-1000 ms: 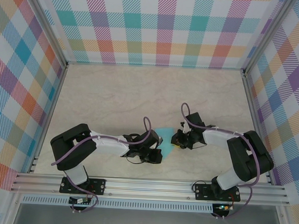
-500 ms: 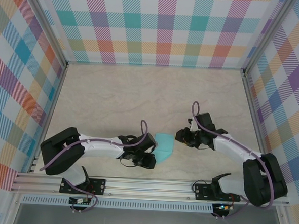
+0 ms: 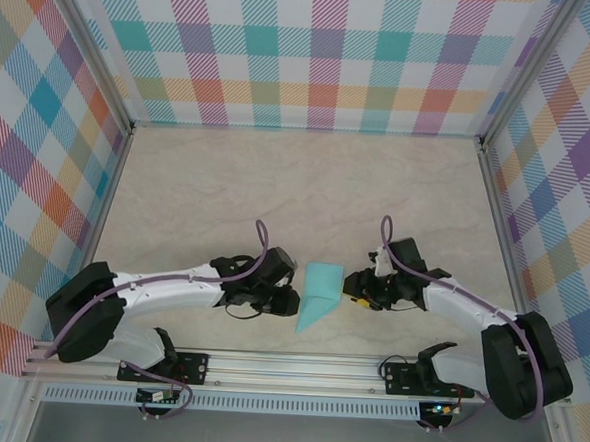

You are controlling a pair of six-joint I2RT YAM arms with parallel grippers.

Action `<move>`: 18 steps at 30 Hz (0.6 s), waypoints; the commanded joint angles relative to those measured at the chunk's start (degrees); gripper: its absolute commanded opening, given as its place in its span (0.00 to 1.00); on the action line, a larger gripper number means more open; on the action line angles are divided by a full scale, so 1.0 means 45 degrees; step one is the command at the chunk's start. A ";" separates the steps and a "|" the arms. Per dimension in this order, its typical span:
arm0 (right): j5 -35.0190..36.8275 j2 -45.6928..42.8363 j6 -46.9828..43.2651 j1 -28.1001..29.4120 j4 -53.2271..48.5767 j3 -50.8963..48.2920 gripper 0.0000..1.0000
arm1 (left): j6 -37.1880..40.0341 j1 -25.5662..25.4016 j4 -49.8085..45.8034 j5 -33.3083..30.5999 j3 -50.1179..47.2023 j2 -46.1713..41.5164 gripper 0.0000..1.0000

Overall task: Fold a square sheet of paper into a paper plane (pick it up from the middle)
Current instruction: Perform the third fold on the triangle at the bottom-center of the table, then perform the fourth fold on the wing at the bottom-center of the table.

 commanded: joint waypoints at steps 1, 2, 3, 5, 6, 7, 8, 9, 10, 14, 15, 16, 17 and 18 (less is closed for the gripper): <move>-0.0928 0.0503 0.0304 0.0296 0.0915 0.0010 0.47 | -0.0146 0.0082 0.0259 0.0024 0.0751 0.0801 0.24; -0.0927 0.0624 0.0325 0.0341 0.0932 0.0064 0.47 | -0.0135 0.0082 0.0368 0.0108 0.0867 0.1012 0.23; -0.0928 0.0758 0.0326 0.0367 0.0985 0.0108 0.47 | -0.0176 0.0082 0.0526 0.0183 0.0959 0.1207 0.22; -0.0963 0.0967 0.0326 0.0386 0.1009 0.0172 0.47 | -0.0288 0.0082 0.0654 0.0311 0.1045 0.1482 0.21; -0.0977 0.1055 0.0343 0.0390 0.1074 0.0182 0.47 | -0.0303 0.0082 0.0981 0.0330 0.1091 0.1586 0.21; -0.1004 0.1108 0.0397 0.0421 0.1163 0.0182 0.47 | -0.0351 0.0082 0.1175 0.0312 0.1122 0.1682 0.21; -0.1018 0.1148 0.0430 0.0453 0.1217 0.0192 0.47 | -0.0370 0.0082 0.1223 0.0312 0.1152 0.1736 0.20; -0.1044 0.1185 0.0472 0.0497 0.1303 0.0170 0.47 | -0.0364 0.0082 0.1268 0.0315 0.1164 0.1788 0.20; -0.1062 0.1217 0.0501 0.0544 0.1350 0.0158 0.48 | -0.0361 0.0082 0.1310 0.0303 0.1198 0.1786 0.20; -0.0948 0.1472 0.0568 0.0702 0.1412 0.0182 0.49 | -0.0452 0.0082 0.1103 -0.0260 0.1290 0.1658 0.20; -0.0948 0.1581 0.0570 0.0721 0.1446 0.0176 0.49 | -0.0495 0.0082 0.0877 -0.0561 0.1331 0.1562 0.20; -0.0958 0.1662 0.0570 0.0748 0.1475 0.0178 0.49 | -0.0551 0.0079 0.0466 -0.0840 0.1355 0.1438 0.20; -0.0967 0.1748 0.0594 0.0760 0.1570 0.0174 0.49 | -0.0624 0.0082 0.0178 -0.1178 0.1309 0.1255 0.20; -0.0993 0.1827 0.0638 0.0781 0.1688 0.0144 0.49 | -0.0725 0.0082 -0.0030 -0.1482 0.1254 0.1042 0.20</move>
